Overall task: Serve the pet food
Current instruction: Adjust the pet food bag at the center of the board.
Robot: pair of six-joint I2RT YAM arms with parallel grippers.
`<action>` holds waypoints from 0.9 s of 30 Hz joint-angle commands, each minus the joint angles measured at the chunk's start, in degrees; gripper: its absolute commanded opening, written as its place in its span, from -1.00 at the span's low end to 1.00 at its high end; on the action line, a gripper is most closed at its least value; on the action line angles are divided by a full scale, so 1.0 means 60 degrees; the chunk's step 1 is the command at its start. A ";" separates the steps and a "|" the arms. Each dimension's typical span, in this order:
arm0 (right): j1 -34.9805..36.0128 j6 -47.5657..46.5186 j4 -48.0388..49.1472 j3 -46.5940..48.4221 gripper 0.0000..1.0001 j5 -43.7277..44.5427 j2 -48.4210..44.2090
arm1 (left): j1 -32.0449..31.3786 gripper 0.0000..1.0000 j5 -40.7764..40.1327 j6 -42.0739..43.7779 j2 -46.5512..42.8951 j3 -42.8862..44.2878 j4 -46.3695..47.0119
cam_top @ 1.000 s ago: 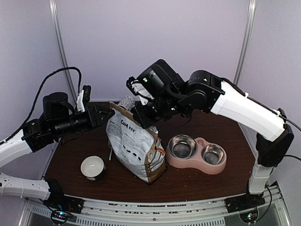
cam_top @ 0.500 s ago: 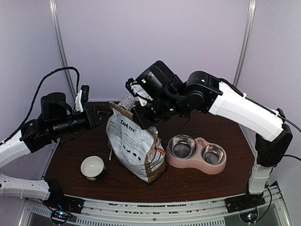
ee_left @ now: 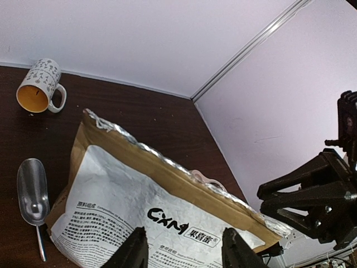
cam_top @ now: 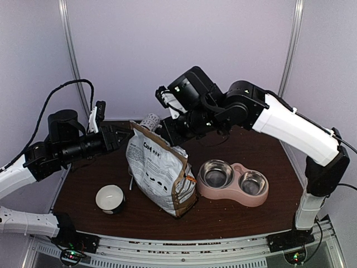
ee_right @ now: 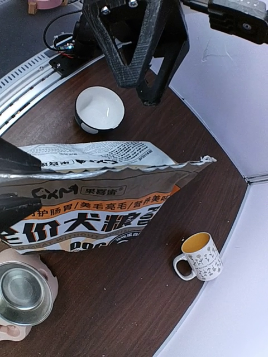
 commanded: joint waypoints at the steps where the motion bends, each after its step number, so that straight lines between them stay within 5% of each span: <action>1: -0.0096 0.0235 0.0410 -0.0145 -0.65 -0.0065 -0.0539 | 0.0059 -0.03 -0.0050 0.0058 -0.0071 -0.0059 0.0415; 27: -0.0176 0.0084 0.0501 -0.1063 -0.68 -0.0675 -0.0508 | 0.0053 -0.02 0.0015 -0.0001 0.0109 -0.0059 0.0503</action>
